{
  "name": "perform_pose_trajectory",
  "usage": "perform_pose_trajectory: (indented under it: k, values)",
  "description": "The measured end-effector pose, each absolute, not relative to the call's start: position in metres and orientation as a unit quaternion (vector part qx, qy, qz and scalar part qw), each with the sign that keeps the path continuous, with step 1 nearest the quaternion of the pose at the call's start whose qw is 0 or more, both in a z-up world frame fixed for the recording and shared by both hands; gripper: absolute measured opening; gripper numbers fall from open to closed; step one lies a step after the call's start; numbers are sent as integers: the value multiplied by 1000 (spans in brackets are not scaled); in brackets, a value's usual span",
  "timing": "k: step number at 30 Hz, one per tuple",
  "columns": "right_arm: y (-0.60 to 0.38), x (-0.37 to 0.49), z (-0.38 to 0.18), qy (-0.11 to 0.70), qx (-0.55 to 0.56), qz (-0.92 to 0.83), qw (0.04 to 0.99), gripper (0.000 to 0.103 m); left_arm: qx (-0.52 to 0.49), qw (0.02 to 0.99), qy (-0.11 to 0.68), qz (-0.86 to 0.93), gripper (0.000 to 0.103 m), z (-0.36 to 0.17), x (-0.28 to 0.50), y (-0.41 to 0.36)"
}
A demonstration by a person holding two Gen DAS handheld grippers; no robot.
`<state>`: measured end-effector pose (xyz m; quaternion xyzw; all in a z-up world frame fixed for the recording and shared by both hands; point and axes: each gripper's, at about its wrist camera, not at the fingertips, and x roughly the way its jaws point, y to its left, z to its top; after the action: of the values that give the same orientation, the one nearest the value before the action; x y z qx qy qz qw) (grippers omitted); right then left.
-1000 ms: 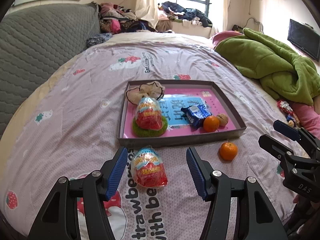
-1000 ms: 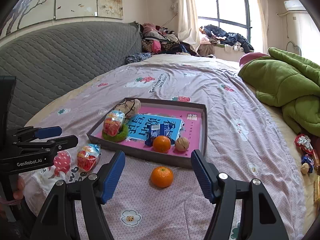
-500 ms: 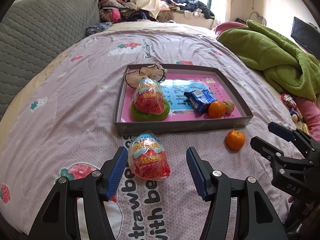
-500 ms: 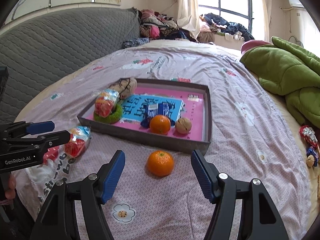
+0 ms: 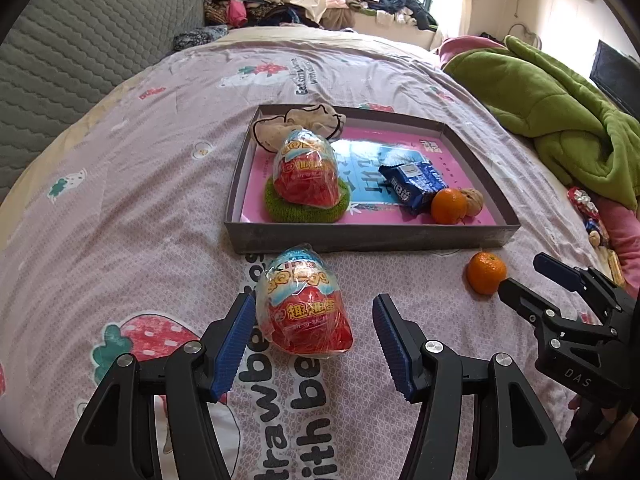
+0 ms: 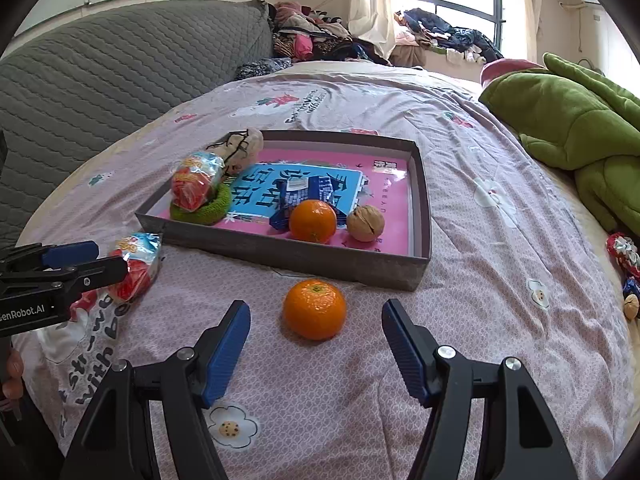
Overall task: Organize objects
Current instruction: 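Move left tool toward the small Kinder egg while right tool approaches the other orange, then close left tool on the small Kinder egg while right tool closes on the orange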
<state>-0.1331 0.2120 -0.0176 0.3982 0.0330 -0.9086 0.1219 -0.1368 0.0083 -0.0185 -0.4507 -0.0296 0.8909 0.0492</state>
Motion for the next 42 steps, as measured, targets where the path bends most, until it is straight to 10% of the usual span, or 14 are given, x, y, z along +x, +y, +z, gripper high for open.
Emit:
perform_pose_trajectory:
  k: [25,35,42]
  values:
    - [208,-156,-53,41,412,-904,100,68,-473,-2,-47,880,63,-45,-166,2]
    - [199,-155,-54,52,407,-904,118,41,-483,-16,-56,874,63,-55,-172,-5]
    - [198,-156,-53,55,405,-905,121,41,-479,-9,-84,874,63,-57,-173,-12]
